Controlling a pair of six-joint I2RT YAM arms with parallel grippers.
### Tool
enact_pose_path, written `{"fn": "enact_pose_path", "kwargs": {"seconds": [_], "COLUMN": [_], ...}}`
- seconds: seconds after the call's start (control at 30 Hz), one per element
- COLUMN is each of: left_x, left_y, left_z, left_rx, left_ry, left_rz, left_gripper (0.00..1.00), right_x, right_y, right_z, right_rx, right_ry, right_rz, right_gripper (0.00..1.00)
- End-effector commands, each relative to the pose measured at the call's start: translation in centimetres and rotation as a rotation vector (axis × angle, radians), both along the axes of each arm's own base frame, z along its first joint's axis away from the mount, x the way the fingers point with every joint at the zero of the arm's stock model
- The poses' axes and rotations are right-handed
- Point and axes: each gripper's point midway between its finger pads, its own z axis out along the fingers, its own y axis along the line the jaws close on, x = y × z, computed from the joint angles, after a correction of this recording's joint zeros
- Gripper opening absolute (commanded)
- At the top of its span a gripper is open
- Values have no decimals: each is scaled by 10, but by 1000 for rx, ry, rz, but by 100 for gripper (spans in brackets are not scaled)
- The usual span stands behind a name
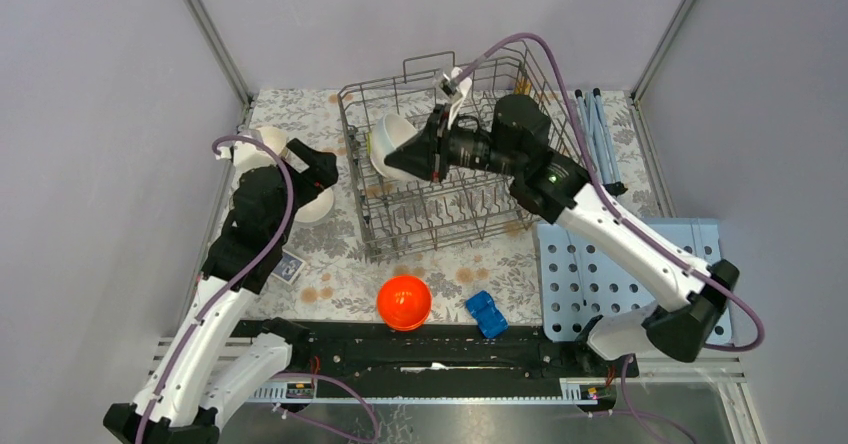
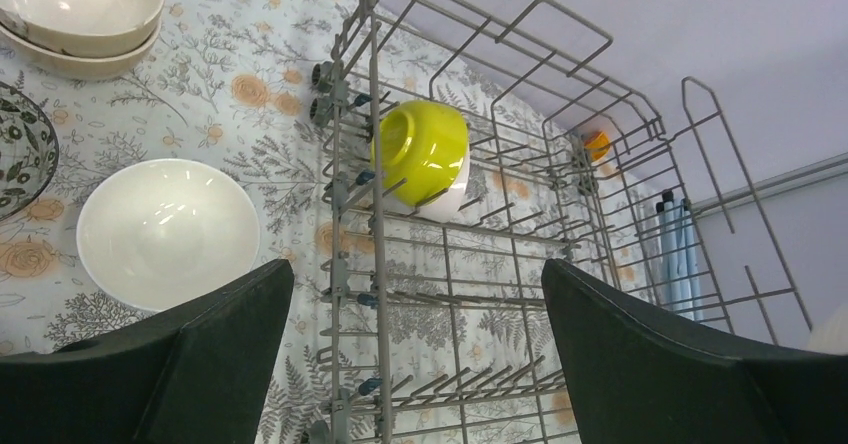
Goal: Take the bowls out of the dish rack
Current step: Place the bowl with the bowl.
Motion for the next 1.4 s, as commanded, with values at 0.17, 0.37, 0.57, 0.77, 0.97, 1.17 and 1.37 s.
{"fn": "enact_pose_path", "kwargs": {"seconds": [0.17,0.37,0.57,0.77,0.97,1.17,1.37], "left_x": [-18,-40,-56,-75,-88,-91,-108], "left_y": [6,-31,-63,-78,-84,-102,-143], "left_z": [27,23,13,10,-1,-5,-13], "left_rx": [-39,-60,-27,-25,-15,78,227], "left_ry": [-191,-318,-263,-226,-152,-54,26], "left_rz": [-15,-263,-480,-613,-683,-786,-877], "left_gripper": [99,99,99,99,99,99,99], "right_x": [-86,-115,-115,-120,-146,-165,-175], "right_y": [-16,-33,-65,-91,-99,-93,-85], "right_z": [6,-32,-77,-129,-179,-209,-208], "right_rx": [-58,-223,-420,-624,-811,-958,-973], "right_ry": [-183,-266,-357,-534,-673,-772,-782], "right_rz": [24,-38,-143,-185,-98,-1,57], "right_gripper": [0,0,0,0,0,0,0]}}
